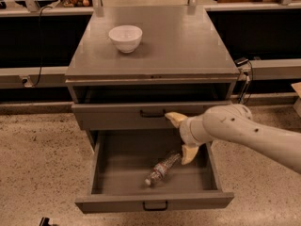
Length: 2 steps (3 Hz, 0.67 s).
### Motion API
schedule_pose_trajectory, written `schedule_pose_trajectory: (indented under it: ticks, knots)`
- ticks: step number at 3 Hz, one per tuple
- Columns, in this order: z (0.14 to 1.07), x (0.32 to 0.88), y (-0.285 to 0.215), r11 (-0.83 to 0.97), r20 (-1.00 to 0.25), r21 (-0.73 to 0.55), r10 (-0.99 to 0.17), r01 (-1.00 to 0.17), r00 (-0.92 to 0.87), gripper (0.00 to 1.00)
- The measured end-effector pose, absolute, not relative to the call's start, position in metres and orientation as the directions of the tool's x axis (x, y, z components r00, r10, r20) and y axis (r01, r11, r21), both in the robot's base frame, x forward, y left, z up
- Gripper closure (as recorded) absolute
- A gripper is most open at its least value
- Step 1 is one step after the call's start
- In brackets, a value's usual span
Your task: Pick water bottle from middle drawer and place on counter
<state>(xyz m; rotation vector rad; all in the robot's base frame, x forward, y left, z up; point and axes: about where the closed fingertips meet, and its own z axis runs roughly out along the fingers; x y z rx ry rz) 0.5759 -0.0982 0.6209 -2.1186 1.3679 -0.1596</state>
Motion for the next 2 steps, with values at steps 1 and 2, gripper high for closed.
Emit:
schedule_pose_trajectory:
  ticks: [1, 2]
  knots:
    - [0.562, 0.571, -0.117, -0.274, -0.243, -0.505, -0.865, -0.819, 0.439, 0.0]
    - [0.513, 0.565, -0.123, -0.341, -0.249, -0.469, -0.834, -0.815, 0.493, 0.0]
